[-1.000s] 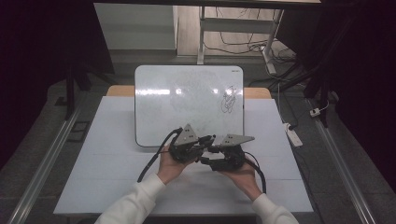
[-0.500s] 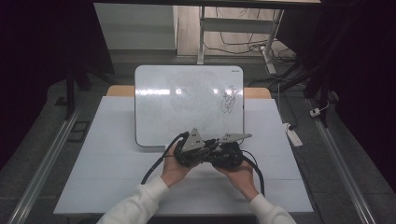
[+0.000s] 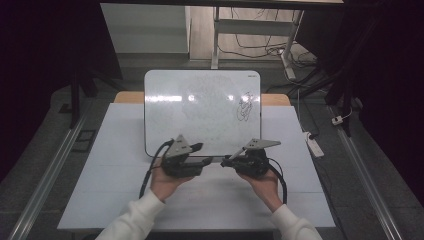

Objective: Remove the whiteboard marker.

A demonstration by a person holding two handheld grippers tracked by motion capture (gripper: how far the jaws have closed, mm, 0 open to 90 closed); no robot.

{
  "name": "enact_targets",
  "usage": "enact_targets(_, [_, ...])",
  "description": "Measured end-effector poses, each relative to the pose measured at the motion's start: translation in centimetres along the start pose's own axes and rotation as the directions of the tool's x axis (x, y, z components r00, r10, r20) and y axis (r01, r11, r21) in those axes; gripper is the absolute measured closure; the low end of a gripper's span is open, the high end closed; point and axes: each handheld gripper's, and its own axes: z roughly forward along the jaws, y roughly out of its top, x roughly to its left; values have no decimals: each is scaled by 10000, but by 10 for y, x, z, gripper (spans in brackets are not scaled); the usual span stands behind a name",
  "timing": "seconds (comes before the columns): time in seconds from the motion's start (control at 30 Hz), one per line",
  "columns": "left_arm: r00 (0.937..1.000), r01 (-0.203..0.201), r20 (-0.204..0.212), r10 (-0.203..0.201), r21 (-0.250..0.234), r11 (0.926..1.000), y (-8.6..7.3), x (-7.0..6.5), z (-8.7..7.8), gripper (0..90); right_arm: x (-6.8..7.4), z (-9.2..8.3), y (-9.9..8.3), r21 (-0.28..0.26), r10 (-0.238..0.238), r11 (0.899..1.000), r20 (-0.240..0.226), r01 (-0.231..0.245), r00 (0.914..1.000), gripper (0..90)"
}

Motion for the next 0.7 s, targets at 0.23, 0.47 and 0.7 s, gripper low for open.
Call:
enact_targets(0.23, [9951, 830, -587, -791, 677, 9942, -38, 23, -38, 360, -8, -8, 0, -305, -145, 9994, 92, 147, 9999, 773])
enact_targets(0.47, [9909, 1163, -787, -1094, 891, 9892, -64, 28, -58, 346, -11, -14, 2, -677, -324, 9971, 172, 335, 9993, 773])
enact_targets(0.7, [9767, 1805, -1374, -1651, 1091, 9775, -97, 41, -78, 326, -18, -26, 3, -1148, -498, 9919, 453, 547, 9977, 773])
